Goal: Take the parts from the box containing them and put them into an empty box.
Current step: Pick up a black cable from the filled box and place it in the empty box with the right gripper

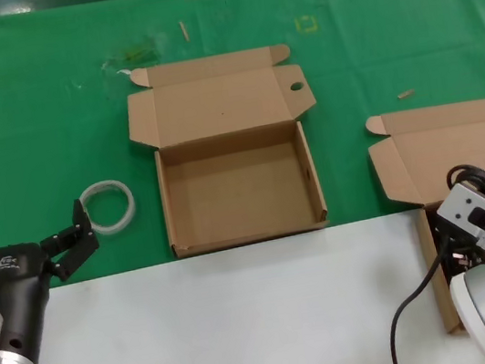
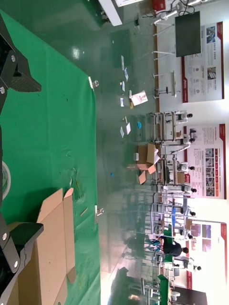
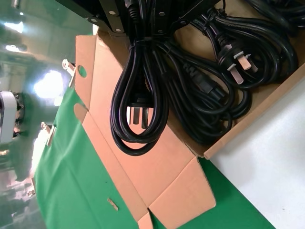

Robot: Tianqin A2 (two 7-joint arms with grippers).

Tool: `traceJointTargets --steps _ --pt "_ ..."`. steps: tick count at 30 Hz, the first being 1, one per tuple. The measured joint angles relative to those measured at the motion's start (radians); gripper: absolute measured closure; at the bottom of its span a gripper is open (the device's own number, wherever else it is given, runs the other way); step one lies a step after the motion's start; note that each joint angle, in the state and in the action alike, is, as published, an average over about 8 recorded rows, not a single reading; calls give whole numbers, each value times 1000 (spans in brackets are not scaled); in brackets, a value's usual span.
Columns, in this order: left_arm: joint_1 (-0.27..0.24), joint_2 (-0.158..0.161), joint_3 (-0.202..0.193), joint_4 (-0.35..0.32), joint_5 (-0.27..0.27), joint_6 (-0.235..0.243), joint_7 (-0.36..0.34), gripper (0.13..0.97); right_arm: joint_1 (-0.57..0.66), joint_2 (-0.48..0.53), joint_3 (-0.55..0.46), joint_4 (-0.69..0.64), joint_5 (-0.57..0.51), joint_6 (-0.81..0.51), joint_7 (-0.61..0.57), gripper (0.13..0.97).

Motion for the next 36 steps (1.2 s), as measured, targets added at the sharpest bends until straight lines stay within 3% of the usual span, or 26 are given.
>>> traceJointTargets --steps 11,36 --pt "0 0 0 0 0 0 0 132 62 0 -125 47 -15 -13 50 895" --pt "0 0 0 0 0 0 0 132 337 3 -543 -340 121 -319 311 895"
